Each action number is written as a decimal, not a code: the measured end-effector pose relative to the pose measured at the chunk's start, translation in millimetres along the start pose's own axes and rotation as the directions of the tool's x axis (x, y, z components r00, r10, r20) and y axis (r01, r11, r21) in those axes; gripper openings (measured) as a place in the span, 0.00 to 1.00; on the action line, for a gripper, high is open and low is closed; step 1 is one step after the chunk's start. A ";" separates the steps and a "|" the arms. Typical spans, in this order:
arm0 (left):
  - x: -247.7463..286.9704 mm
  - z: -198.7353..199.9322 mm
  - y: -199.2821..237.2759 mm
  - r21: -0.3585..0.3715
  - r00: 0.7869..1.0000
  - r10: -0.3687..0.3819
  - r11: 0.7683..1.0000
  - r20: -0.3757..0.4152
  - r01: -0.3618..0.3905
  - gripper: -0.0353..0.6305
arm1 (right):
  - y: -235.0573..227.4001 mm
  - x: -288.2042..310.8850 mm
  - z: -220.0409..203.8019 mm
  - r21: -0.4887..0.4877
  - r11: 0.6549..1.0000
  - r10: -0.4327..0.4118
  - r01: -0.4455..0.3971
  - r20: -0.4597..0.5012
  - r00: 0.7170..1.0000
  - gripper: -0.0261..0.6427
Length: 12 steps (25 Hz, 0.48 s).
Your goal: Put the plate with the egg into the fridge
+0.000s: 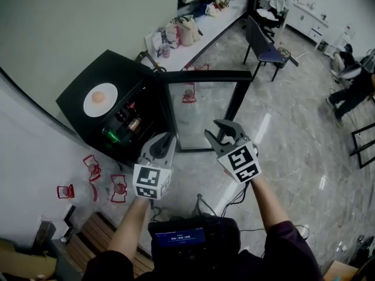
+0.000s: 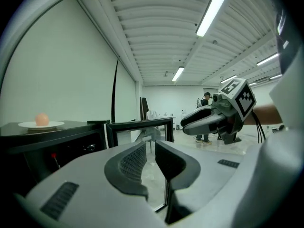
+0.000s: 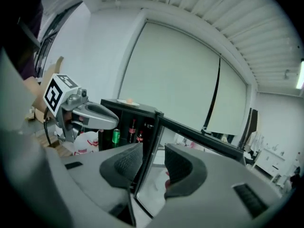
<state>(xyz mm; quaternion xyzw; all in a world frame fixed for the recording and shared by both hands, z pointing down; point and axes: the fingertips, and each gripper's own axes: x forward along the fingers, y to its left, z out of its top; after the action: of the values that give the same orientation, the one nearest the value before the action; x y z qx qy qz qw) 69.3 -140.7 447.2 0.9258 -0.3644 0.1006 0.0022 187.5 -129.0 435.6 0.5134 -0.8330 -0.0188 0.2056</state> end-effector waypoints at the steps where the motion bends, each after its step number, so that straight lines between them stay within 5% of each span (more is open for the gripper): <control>1: -4.7 2.2 6.7 -0.003 1.000 0.015 1.000 0.003 -0.015 0.12 | 10.7 9.2 8.6 0.005 1.000 0.024 -0.024 0.019 1.000 0.27; 12: -78.3 2.2 94.6 -0.015 0.985 0.174 0.985 0.012 -0.173 0.12 | 120.2 86.9 73.9 -0.113 0.971 0.221 -0.212 0.082 0.972 0.26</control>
<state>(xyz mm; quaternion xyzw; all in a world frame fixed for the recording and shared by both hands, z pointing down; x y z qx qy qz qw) -50.0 -157.6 423.8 0.8912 -0.4443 0.0915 -0.0026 25.1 -160.5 425.2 0.4066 -0.8907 -0.0633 0.1934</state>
